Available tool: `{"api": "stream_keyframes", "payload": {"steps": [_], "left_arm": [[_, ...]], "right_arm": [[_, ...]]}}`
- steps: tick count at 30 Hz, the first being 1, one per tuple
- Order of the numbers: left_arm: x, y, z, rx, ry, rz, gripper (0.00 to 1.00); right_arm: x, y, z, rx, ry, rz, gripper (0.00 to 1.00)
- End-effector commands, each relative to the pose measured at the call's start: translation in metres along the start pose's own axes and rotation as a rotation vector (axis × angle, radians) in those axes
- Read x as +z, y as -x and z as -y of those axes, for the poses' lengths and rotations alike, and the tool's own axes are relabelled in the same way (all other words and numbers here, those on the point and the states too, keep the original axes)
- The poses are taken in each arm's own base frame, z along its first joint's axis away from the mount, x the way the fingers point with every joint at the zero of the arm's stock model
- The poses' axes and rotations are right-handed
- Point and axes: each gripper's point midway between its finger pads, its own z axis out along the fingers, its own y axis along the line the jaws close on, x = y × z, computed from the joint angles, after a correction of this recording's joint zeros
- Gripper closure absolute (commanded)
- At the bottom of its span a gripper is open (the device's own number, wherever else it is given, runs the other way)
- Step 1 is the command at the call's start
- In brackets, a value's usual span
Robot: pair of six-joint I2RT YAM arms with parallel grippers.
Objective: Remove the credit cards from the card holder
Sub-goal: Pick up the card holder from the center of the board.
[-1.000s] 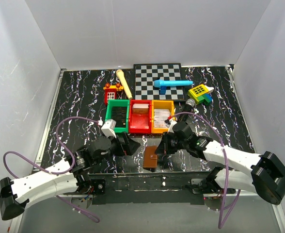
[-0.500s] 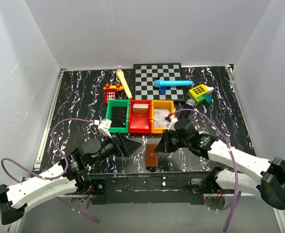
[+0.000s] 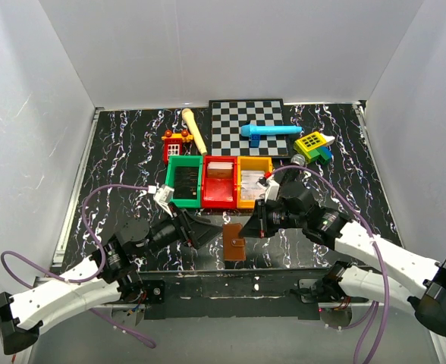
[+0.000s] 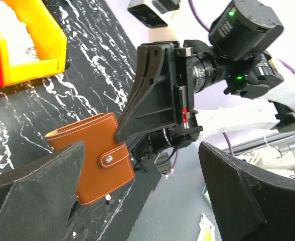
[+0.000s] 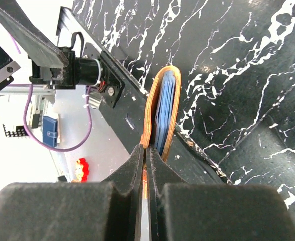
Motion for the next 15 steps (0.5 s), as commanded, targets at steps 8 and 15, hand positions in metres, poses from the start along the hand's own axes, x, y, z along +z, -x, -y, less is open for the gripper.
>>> {"api": "stream_keyframes", "payload": {"steps": [8, 15], "left_arm": [[-0.006, -0.010, 0.005, 0.032, -0.088, -0.015, 0.02], [-0.010, -0.010, 0.004, 0.026, -0.099, 0.000, 0.02]], "right_arm": [[-0.020, 0.016, -0.066, -0.060, 0.284, 0.055, 0.99], [-0.032, 0.017, -0.086, -0.087, 0.380, 0.070, 0.99]]}}
